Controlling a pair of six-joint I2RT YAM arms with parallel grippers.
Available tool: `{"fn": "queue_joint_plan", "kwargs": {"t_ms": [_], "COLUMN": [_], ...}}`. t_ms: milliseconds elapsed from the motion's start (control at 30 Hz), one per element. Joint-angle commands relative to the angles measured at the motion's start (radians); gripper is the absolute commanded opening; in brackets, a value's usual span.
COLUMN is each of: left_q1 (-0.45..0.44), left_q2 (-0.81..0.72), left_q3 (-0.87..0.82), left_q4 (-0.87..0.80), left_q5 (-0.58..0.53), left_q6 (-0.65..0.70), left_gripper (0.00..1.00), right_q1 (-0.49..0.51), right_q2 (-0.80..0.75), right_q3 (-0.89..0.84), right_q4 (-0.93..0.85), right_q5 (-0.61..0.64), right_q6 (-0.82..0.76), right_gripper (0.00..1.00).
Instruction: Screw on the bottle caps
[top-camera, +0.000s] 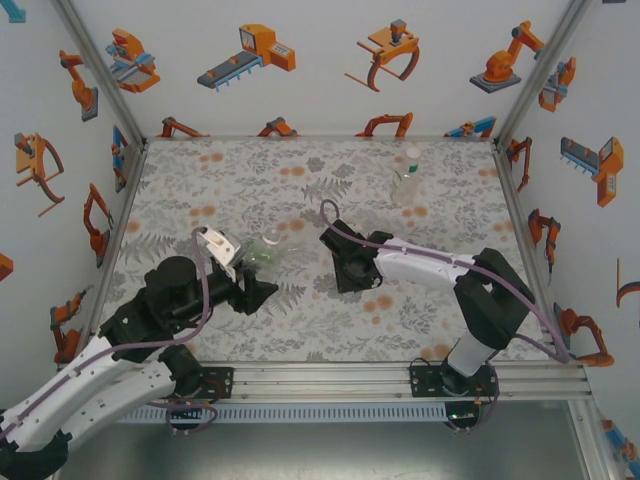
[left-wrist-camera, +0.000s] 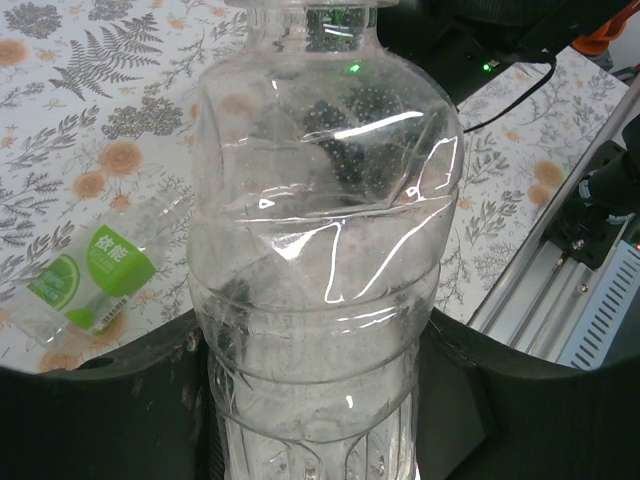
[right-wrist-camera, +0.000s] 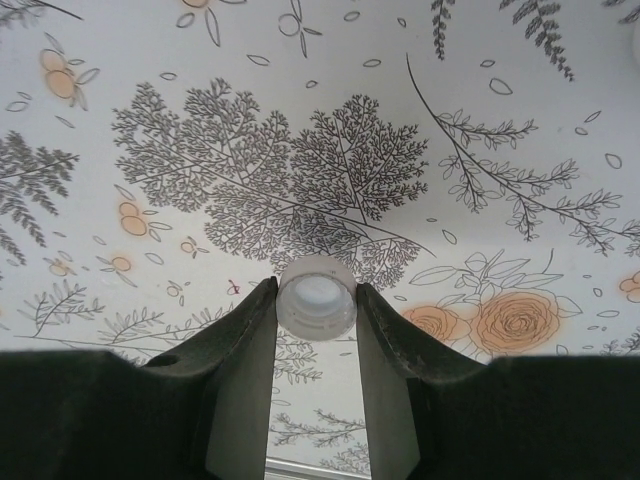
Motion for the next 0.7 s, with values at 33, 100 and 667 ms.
{"fn": "queue_joint_plan", "kwargs": {"t_ms": [33,100,667], "left_q1": [0.006,0.008,0.009], "left_q2": [-0.004,-0.006,-0.023], "left_q3": [-0.007,-0.009,-0.005], "left_q4": [0.052,0.056,0.028], "left_q5": [0.020,0.018,-0.002], "left_q6": [-0.019,-0.023,-0.012], "left_gripper": [0.00,0.00,0.00], "right_q1": [0.001,0.001,0.002], "right_q2": [-0.003,0.009,0.033], "right_q3": [-0.021,-0.020,-0.003], "right_q4": [0.065,0.059,0.016], "right_q5": [0.014,0.026,0.026], "right_q6": [0.036,0.034,0.032], "right_gripper": [0.32,0.32,0.47]}}
